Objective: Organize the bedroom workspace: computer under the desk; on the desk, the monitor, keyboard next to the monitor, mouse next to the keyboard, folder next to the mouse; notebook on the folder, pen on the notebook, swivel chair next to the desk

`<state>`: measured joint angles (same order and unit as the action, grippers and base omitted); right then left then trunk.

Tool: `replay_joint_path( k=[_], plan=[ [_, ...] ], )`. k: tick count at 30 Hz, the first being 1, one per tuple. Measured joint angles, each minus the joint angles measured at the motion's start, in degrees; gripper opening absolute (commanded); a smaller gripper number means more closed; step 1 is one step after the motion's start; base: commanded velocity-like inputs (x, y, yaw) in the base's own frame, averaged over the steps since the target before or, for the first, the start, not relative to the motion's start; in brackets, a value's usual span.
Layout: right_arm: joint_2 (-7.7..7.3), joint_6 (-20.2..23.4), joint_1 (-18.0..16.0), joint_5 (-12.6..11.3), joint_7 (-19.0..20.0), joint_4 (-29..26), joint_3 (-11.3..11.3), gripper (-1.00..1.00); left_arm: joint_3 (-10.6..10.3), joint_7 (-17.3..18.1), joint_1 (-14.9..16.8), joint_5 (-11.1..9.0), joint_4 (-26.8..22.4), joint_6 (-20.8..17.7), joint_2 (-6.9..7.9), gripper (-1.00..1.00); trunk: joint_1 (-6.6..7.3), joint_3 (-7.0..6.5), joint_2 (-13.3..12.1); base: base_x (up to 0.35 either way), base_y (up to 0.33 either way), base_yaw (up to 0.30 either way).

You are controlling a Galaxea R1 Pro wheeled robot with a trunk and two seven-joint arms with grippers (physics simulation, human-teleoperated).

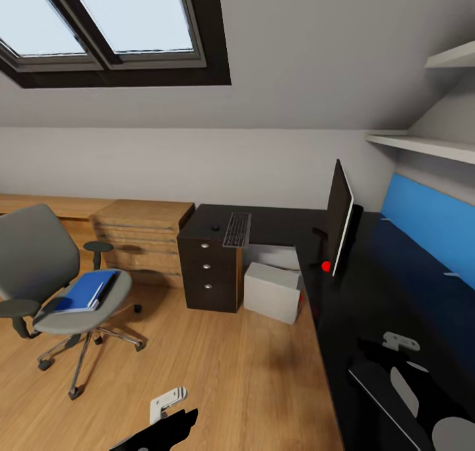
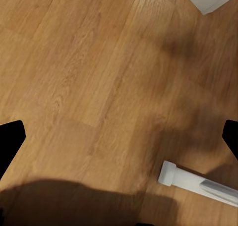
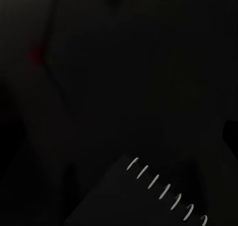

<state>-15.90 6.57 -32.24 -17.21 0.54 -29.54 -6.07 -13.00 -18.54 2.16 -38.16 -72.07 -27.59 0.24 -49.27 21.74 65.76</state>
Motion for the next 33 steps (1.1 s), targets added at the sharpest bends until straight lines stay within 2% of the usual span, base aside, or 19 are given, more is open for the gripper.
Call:
replay_joint_path(
  k=[2, 5, 10, 26, 33],
  plan=[
    [-0.15, 0.63, 0.00, -0.06, 1.00, 0.00, -0.78, 1.00, 0.09, 0.00, 0.00, 0.00, -0.03, 0.00, 0.03, 1.00, -0.44, 0.36, 0.80, 0.000, 0.000, 0.000],
    [-0.48, 2.34, 0.01, -0.08, 4.09, 0.00, -3.24, 1.00, 0.27, 0.00, 0.00, 0.00, -0.07, -0.01, 0.06, 1.00, -1.10, 0.90, 2.01, 0.000, 0.000, 0.000],
    [-0.60, 3.01, 0.01, -0.05, 5.46, 0.02, -4.51, 1.00, 0.39, 0.00, 0.00, 0.00, -0.06, -0.01, 0.08, 1.00, -2.20, 1.80, 4.01, 0.000, 0.000, 0.000],
    [-0.61, 3.15, -0.03, 0.34, 5.80, -1.85, -5.06, 1.00, 0.36, 0.00, -0.01, 0.00, -0.09, 0.00, 0.04, 1.00, -5.71, 4.67, 10.45, 0.000, 0.000, 0.000],
    [-0.58, 3.15, -0.03, 0.33, 5.80, -1.88, -5.06, 1.00, 0.36, 0.00, -0.01, 0.00, -0.07, -0.01, 0.07, 1.00, -5.71, 4.67, 10.46, 0.000, 0.000, 0.000]
  ],
)
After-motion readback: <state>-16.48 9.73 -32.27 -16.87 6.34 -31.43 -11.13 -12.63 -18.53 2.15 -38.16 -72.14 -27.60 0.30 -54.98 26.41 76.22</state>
